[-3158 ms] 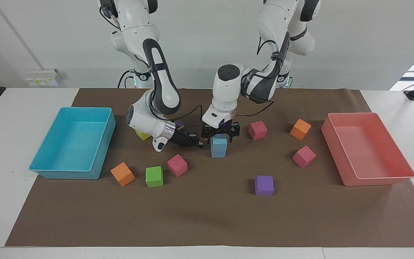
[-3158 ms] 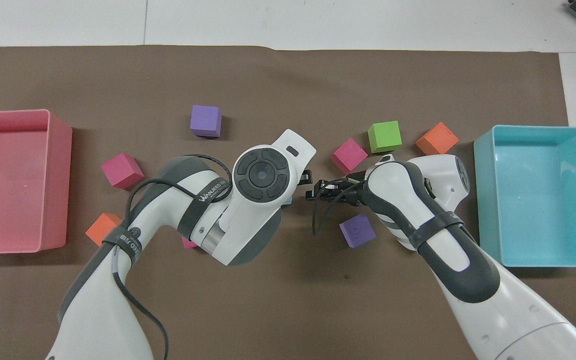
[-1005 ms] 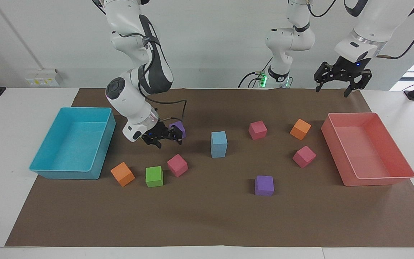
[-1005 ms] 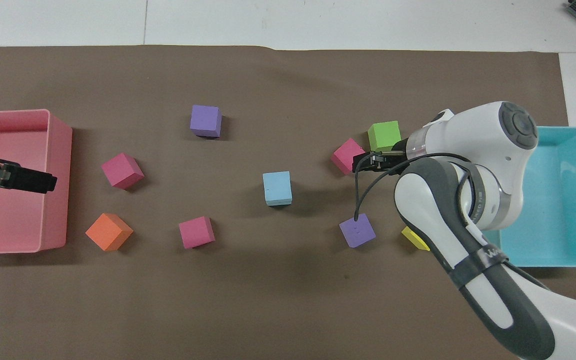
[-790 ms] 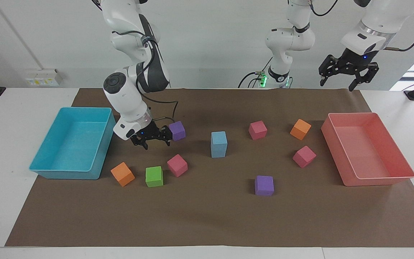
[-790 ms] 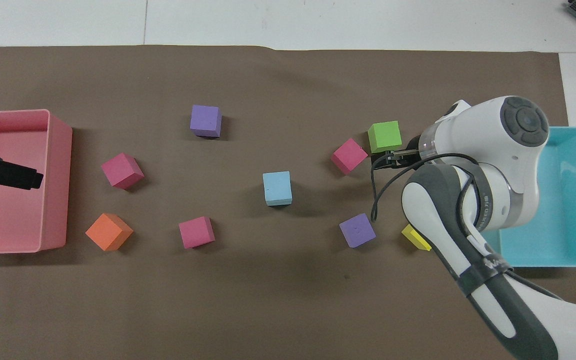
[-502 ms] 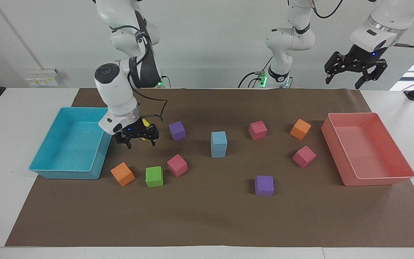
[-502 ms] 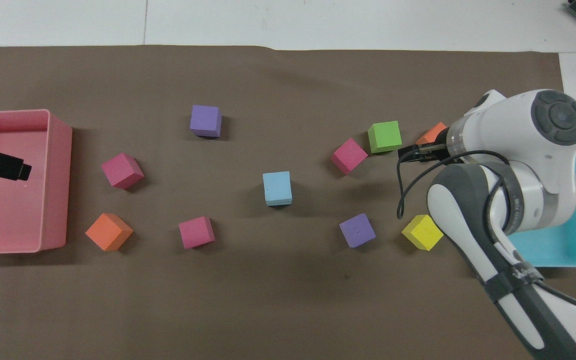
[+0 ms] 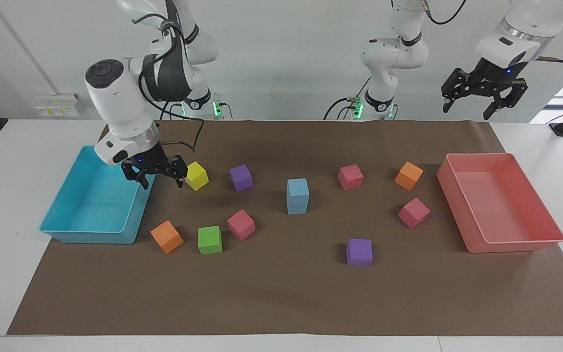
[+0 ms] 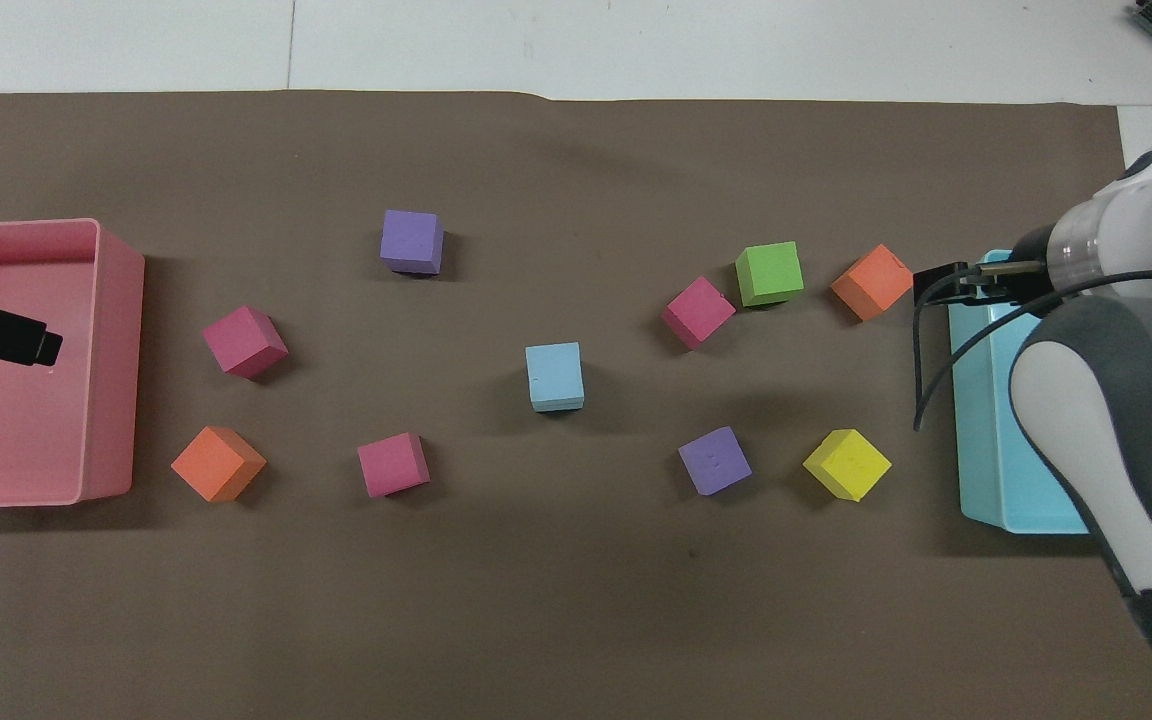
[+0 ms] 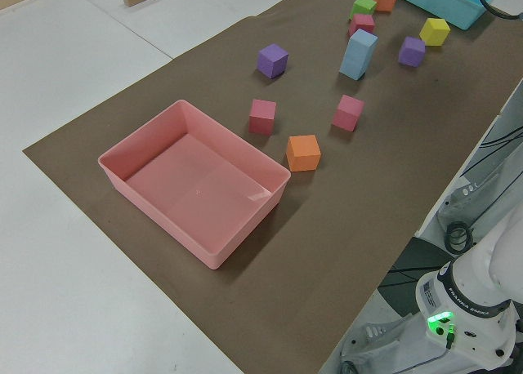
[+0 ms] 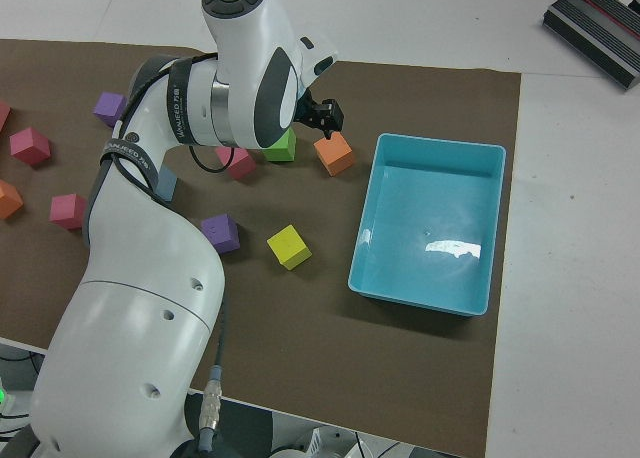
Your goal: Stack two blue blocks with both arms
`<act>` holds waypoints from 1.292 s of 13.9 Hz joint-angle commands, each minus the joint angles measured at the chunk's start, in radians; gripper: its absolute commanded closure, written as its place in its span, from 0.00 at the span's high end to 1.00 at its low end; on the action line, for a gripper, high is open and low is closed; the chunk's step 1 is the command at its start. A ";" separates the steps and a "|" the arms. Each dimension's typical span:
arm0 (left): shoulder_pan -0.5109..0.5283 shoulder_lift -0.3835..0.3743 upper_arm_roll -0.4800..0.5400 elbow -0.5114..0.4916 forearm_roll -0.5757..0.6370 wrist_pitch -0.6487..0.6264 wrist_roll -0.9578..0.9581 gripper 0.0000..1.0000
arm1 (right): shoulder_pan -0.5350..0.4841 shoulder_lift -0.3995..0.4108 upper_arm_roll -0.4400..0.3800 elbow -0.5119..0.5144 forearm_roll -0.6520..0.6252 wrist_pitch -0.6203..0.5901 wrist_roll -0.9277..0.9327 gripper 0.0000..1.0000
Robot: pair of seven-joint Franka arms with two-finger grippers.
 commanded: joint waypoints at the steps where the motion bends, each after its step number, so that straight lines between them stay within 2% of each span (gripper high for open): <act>1: 0.014 -0.019 -0.008 -0.019 -0.004 -0.025 0.006 1.00 | -0.026 -0.046 0.010 0.029 -0.035 -0.077 0.004 1.00; 3: 0.015 -0.030 -0.008 -0.033 -0.004 -0.027 0.004 1.00 | -0.040 -0.056 0.010 0.075 -0.036 -0.155 0.002 1.00; 6: 0.015 -0.030 -0.007 -0.033 -0.002 -0.040 0.001 1.00 | -0.083 -0.080 0.008 0.084 -0.035 -0.183 -0.059 1.00; 8: 0.015 -0.030 -0.008 -0.033 -0.004 -0.041 -0.029 1.00 | -0.101 -0.091 0.008 0.135 -0.038 -0.241 -0.076 1.00; 11: 0.017 -0.030 -0.008 -0.033 -0.002 -0.041 -0.036 1.00 | -0.104 -0.093 0.019 0.166 -0.091 -0.274 -0.067 1.00; 14: 0.029 -0.030 -0.008 -0.033 -0.004 -0.037 -0.034 1.00 | -0.106 -0.094 0.016 0.167 -0.070 -0.274 -0.076 1.00; 16: 0.029 -0.030 -0.008 -0.033 -0.002 -0.039 -0.036 1.00 | -0.100 -0.094 0.025 0.190 -0.064 -0.347 -0.067 1.00; 18: 0.029 -0.030 -0.008 -0.033 -0.002 -0.039 -0.034 1.00 | -0.103 -0.088 0.027 0.215 0.006 -0.410 -0.044 1.00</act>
